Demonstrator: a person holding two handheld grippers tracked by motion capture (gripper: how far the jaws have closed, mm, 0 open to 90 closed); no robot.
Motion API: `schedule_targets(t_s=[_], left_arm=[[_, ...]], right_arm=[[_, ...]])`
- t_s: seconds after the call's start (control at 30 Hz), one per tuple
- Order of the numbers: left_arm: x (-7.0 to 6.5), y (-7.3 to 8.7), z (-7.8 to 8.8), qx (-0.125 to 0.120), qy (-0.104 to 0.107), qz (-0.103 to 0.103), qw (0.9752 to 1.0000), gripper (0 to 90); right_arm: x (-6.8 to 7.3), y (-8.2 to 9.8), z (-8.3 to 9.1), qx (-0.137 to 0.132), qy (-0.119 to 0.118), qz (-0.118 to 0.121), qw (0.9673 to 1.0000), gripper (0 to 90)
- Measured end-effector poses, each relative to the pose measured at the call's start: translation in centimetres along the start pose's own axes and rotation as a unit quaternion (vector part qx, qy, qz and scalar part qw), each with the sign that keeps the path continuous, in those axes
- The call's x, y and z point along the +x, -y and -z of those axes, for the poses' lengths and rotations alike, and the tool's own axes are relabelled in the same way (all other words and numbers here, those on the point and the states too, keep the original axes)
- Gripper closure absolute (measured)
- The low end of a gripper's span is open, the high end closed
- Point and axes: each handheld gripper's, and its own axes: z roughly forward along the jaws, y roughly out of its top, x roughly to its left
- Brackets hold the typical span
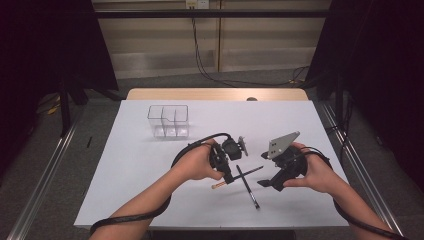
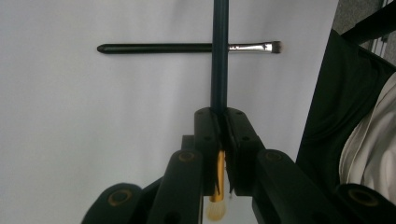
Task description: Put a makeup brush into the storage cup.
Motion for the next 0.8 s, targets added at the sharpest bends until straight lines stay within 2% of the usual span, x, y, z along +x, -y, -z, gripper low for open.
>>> schedule_targets(t_s=[0.1,0.17,0.2,0.3,0.37,0.4,0.53,0.63,0.8], left_arm=[[0.0,0.0,0.0,-0.002,0.000,0.002,1.0000,84.4],[0.1,0.0,-0.1,-0.004,0.003,0.003,1.0000,84.4],[0.1,0.0,-0.1,-0.002,0.002,0.002,1.0000,84.4],[0.1,-0.1,-0.2,0.000,0.003,0.000,1.0000,84.4],[0.0,-0.1,-0.3,-0.007,0.002,0.008,0.9999,84.4],[0.1,-0.2,-0.3,-0.003,0.003,0.001,1.0000,84.3],[0.1,-0.2,-0.3,-0.003,0.004,0.000,1.0000,84.4],[0.1,-0.2,-0.3,0.001,0.011,-0.004,0.9999,84.4],[0.1,-0.3,-0.2,-0.004,0.019,-0.006,0.9998,84.2]], right_arm=[[0.1,-0.4,-0.1,0.014,-0.005,0.016,0.9998,19.2],[0.2,-0.9,-0.2,0.017,-0.009,0.029,0.9994,28.1],[0.2,-0.9,-0.2,0.017,-0.009,0.029,0.9994,28.1],[0.3,-1.4,-0.4,0.021,-0.018,0.042,0.9987,37.0],[0.4,-1.6,-0.6,0.030,-0.022,0.052,0.9980,43.1],[0.3,-1.7,-0.7,0.031,-0.024,0.057,0.9976,45.2],[0.5,-2.0,-1.0,0.030,-0.035,0.076,0.9960,57.8],[0.5,-2.2,-1.0,0.032,-0.040,0.073,0.9960,64.0],[0.4,-2.2,-1.1,0.042,-0.037,0.082,0.9951,72.7]])
